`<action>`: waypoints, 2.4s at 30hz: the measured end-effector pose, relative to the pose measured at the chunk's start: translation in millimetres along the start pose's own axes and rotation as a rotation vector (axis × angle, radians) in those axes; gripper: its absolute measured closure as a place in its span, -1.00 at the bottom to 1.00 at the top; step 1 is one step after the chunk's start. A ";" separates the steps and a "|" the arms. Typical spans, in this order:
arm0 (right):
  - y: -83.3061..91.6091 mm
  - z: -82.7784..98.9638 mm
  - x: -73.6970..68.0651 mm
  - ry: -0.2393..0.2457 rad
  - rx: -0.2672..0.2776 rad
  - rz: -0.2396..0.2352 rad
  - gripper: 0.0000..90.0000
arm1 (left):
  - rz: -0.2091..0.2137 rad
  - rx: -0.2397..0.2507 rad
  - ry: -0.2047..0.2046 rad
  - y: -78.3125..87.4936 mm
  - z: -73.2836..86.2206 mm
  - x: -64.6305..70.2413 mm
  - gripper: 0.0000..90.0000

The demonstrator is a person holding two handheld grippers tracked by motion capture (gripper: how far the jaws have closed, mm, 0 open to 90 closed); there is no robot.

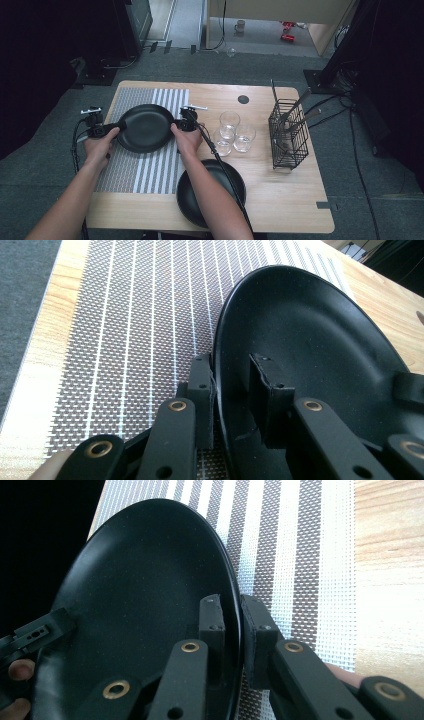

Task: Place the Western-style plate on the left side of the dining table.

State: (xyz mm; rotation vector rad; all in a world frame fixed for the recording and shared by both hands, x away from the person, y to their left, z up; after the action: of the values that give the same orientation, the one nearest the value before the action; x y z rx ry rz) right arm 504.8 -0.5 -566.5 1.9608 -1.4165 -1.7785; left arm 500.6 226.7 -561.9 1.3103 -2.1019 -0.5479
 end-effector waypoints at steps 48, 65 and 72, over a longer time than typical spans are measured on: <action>54.5 23.2 -34.4 0.453 0.226 0.056 0.53 | -0.095 0.104 -0.190 38.9 -8.8 29.3 -0.08; 97.6 50.5 -54.1 0.519 0.265 -0.031 -0.19 | -0.055 0.123 -0.245 61.0 -11.6 68.6 -0.41; 119.8 59.5 -48.6 0.511 0.272 -0.016 -0.63 | -0.034 0.150 -0.262 77.4 -13.1 82.3 -0.52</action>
State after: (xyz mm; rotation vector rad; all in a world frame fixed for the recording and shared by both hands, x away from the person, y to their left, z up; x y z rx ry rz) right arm 398.3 -4.6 -472.1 2.3334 -1.5073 -1.0083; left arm 430.9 185.2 -482.2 1.4245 -2.3771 -0.6142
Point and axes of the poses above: each handheld gripper's, and its own axes: y roughly backward along the jaws, z roughly out of its underside, x roughly to its right, the point moved 9 cm from there along -y, roughly forward along the jaws, and after that the axes turned 15 degrees about -y, right-handed, at the moved point
